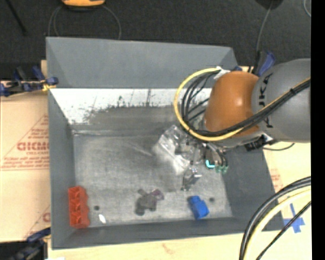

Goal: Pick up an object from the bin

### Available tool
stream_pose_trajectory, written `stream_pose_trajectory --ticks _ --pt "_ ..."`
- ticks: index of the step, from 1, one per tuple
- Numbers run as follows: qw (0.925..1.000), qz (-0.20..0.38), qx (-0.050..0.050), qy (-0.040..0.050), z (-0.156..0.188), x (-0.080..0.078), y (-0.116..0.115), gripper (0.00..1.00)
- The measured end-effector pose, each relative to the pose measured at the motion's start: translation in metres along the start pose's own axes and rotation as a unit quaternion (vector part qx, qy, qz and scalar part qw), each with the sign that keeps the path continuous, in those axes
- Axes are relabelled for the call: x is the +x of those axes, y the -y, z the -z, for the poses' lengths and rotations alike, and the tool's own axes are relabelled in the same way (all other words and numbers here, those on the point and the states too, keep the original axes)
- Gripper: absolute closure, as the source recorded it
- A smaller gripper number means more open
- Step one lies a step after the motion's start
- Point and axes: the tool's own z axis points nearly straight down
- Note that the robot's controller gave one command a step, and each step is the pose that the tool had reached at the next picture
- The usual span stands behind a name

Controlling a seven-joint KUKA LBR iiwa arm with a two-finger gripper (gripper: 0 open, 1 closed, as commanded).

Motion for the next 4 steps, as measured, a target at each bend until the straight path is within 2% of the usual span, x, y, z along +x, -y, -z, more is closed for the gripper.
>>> stream_pose_trajectory --ticks 1,2,3,4 --pt "0.9993 0.037 0.001 0.007 -0.056 0.064 -0.049 0.0" --pt "0.9993 0.037 0.001 0.0067 -0.053 0.062 -0.048 1.0" --pt "0.9983 0.058 0.001 0.0076 0.055 0.055 -0.042 1.0" --pt "0.9983 0.058 0.001 0.0032 0.051 0.057 -0.042 0.0"
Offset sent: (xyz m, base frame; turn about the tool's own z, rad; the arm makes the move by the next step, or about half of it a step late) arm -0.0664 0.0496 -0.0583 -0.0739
